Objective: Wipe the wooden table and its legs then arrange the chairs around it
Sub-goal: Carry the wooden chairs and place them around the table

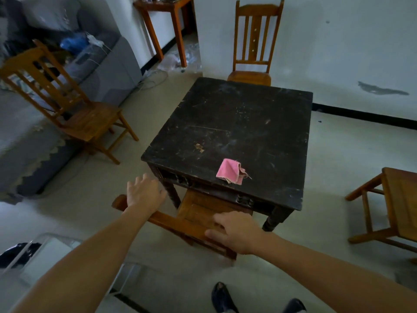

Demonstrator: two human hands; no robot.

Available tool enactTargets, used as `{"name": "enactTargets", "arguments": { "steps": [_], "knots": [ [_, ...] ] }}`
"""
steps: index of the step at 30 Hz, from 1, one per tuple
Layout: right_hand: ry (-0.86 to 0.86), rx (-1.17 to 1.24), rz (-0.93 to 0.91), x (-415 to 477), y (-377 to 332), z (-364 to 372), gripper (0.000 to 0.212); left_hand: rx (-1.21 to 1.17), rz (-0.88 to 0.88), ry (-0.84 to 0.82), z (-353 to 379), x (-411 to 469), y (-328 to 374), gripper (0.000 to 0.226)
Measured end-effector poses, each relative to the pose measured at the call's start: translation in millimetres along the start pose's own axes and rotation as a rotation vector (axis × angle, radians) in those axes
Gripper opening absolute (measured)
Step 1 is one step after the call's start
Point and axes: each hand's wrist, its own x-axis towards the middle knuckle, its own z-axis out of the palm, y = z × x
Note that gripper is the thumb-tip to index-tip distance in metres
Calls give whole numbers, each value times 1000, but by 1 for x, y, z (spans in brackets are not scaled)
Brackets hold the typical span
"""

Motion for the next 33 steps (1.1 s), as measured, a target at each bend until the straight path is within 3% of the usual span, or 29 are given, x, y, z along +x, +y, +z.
{"name": "enactTargets", "arguments": {
  "steps": [5, 17, 22, 33],
  "knots": [
    [185, -9, 25, -43, 76, -25, 58, -83, 174, 104, -31, 0, 92, 35],
    [445, -190, 380, -219, 323, -113, 95, -159, 605, 249, -122, -14, 390, 52],
    [504, -217, 495, -259, 401, -146, 69, -140, 746, 280, -147, 3, 488, 50],
    [545, -187, 703, -246, 588, -239, 67, -149, 941, 261, -176, 161, 670, 49]
  ]
}}
